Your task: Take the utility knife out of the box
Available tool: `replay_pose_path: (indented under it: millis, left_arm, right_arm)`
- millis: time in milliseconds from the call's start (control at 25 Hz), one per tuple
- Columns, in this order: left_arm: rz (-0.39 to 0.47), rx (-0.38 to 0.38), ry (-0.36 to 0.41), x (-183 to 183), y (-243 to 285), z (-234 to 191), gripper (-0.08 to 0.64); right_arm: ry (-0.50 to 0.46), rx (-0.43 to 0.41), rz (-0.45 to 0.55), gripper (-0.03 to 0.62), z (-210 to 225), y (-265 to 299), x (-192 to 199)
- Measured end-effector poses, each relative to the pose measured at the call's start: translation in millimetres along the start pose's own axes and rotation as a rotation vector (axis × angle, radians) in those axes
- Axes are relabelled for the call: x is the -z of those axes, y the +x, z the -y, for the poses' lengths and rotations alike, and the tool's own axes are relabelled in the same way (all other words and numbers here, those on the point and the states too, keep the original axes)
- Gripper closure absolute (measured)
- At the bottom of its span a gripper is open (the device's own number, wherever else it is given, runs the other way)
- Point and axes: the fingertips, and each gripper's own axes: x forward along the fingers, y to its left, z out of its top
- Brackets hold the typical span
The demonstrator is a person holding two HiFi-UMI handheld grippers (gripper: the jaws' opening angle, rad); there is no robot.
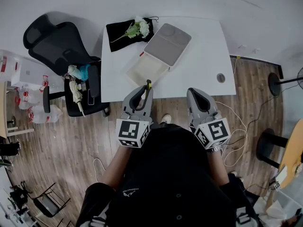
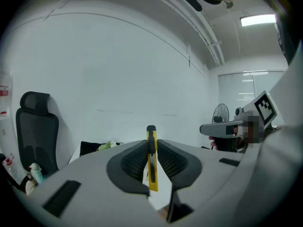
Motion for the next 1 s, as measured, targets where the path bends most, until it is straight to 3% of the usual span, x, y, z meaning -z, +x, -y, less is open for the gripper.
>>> replay_pose_path:
  millis: [320,600,1000]
  left_arm:
    - [0.111,0.013,0.064,-53.1,5.1,-0.4,0.497]
    - [0.197,0.032,0.073,-95.8,5.7,1.0,0.497]
    - [0.322,0.061,0.138,-158.9,-2.4,5.2,0.497]
  right_arm:
    - [-0.079,0.005,0.105,0.588,10.0,-4.1,-52.9]
    - [-0.109,0.0,0.171,0.588,9.5,-7.3,-88.6]
    - [-0.251,-0.007,0.243,0.588,5.8,-14.3,-142.8]
